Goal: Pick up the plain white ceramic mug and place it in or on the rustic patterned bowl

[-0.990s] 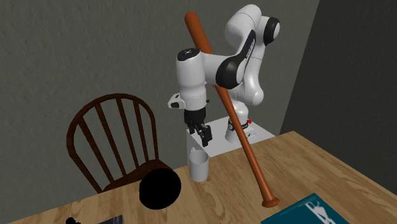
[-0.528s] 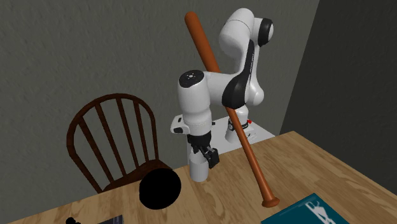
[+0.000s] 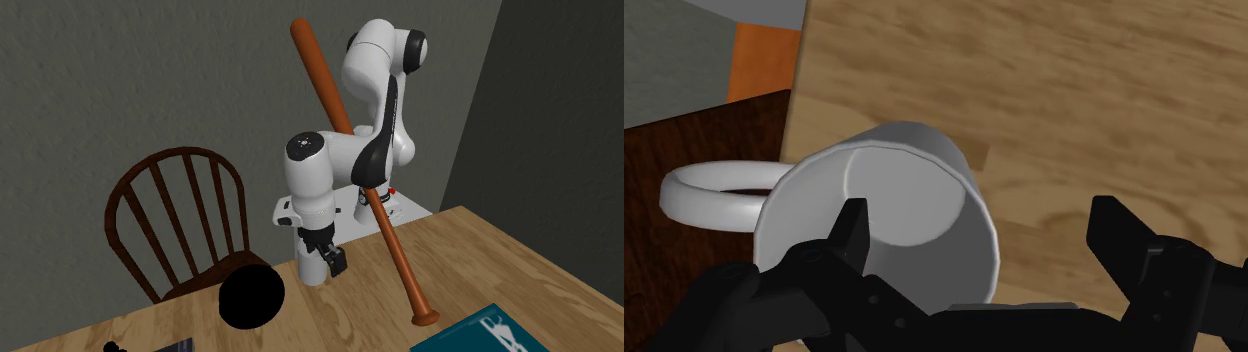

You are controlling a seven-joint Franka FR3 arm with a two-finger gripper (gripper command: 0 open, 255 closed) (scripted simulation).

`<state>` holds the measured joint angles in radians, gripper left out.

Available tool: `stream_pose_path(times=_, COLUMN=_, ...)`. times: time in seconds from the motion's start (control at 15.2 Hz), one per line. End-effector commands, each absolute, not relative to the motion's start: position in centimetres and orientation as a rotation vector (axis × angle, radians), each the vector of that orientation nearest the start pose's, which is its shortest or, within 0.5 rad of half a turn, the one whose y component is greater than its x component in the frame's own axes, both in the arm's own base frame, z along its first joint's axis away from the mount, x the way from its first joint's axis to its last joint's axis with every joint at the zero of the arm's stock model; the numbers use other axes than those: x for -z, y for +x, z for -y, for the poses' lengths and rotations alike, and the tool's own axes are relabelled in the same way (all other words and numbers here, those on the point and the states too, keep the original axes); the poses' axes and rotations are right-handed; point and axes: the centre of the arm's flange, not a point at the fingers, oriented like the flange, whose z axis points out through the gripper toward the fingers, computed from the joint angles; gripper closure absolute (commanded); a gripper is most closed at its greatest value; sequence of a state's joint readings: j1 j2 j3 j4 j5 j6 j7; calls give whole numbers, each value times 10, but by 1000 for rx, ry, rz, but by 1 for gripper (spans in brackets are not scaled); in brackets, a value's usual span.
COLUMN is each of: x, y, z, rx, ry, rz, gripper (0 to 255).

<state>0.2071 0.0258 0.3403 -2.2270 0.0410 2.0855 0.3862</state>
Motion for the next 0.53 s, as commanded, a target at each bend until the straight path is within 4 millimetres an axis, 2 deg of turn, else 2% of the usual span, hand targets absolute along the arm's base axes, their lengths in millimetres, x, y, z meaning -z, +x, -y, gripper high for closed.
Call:
stream_pose_path(times=0.0, x=-347, y=434, z=-266, rx=-265, ry=-3159, rz=219, gripper=0)
stream_pose_path(times=0.33, x=-347, y=434, z=-266, rx=-265, ry=-3159, rz=219, gripper=0)
stream_pose_path(times=0.4, x=-347, y=434, z=-266, rx=-265, ry=-3159, rz=219, gripper=255)
stream_pose_path(times=0.46, x=-347, y=434, z=-266, rx=-265, ry=-3159, rz=219, gripper=255)
